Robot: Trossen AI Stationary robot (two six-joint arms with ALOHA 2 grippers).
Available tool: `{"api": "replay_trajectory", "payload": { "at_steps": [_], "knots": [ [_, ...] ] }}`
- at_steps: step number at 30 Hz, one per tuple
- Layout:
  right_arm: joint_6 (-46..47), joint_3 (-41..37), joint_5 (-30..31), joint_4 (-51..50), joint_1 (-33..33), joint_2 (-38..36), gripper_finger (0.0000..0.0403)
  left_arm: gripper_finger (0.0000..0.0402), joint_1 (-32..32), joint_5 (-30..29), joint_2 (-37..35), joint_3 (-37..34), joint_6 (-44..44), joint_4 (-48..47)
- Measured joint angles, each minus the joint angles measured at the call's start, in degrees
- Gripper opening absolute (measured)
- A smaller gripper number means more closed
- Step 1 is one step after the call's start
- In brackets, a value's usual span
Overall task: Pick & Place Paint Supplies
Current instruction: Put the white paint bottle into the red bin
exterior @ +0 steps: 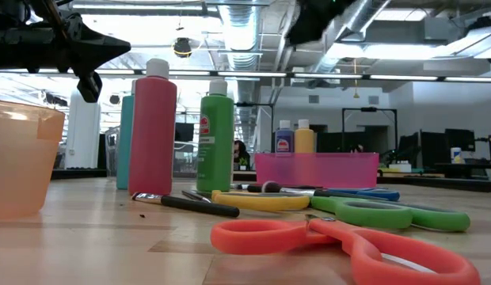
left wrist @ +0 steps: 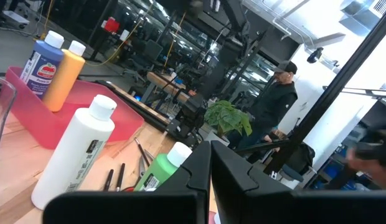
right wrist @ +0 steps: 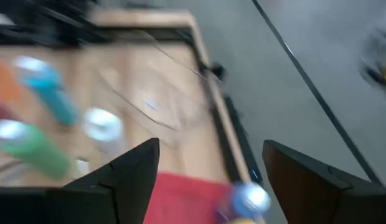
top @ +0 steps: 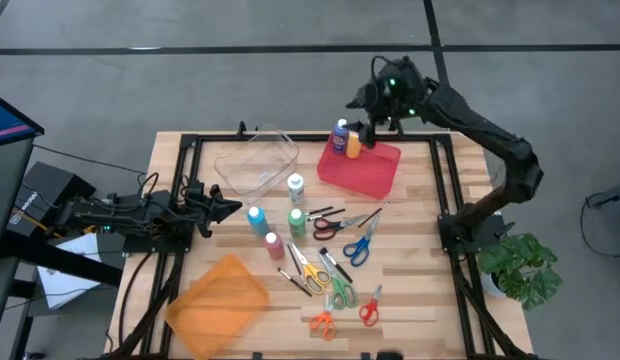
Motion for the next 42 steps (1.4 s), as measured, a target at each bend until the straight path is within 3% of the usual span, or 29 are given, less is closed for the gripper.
{"api": "replay_trajectory", "payload": {
  "at_steps": [7,12,28,42],
  "knots": [
    [0.6,0.0,-0.3,2.8,9.8,-0.9,0.0282,0.0006,0.0,0.0,0.0,0.0,0.0,0.0],
    [1.4,0.0,-0.3,6.5,13.8,3.7,0.0282,0.0006,0.0,0.0,0.0,0.0,0.0,0.0],
    [-0.4,-0.1,-8.1,15.6,15.4,22.4,0.0282,0.0006,0.0,0.0,0.0,0.0,0.0,0.0],
    [-0.6,0.0,-8.8,18.2,14.4,26.4,0.0281,0.0006,0.0,0.0,0.0,0.0,-0.1,0.0]
  ]
}}
